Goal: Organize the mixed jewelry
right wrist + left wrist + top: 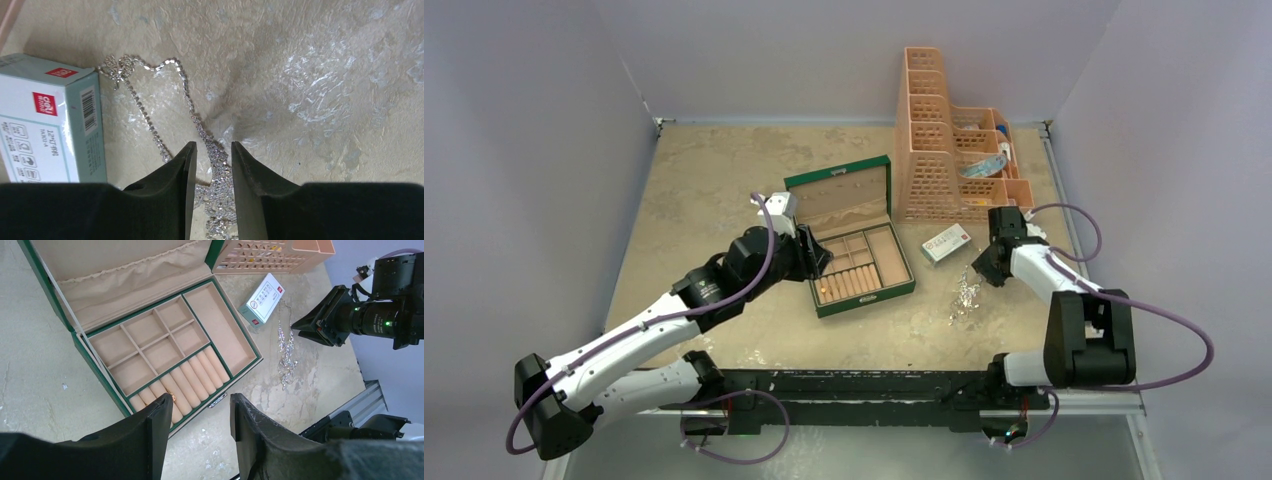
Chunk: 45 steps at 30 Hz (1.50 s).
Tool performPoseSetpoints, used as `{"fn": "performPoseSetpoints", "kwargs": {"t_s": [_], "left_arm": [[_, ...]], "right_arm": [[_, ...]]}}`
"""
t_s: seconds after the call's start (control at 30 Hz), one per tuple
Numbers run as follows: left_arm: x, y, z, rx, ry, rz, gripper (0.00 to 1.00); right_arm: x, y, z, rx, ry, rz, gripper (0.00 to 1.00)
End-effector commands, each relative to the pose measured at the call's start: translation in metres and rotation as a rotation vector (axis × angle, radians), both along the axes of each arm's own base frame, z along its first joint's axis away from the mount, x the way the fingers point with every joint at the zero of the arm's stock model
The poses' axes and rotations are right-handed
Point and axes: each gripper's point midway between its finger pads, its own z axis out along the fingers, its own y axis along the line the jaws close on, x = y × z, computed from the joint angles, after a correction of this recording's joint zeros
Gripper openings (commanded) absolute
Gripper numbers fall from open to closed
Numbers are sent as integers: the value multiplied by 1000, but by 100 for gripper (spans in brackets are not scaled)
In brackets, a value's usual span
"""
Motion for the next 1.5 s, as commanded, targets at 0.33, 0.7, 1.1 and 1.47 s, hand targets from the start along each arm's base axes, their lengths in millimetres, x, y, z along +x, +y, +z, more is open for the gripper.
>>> {"fn": "performPoseSetpoints", "kwargs": {"t_s": [0.33,0.7,1.1,1.47], "left_arm": [[5,6,18,-31,-80,24,46],[1,-11,18,-48,-35,-42,48],[2,-28,15,-104,32,-132,49],[5,-26,8,-90,44,-125,49]], "right_arm": [[-4,3,-13,-6,100,37,9],[14,6,18,-50,43,87,0],[16,11,39,-62,5,124,15],[18,63,14,23,58,336,40]]}}
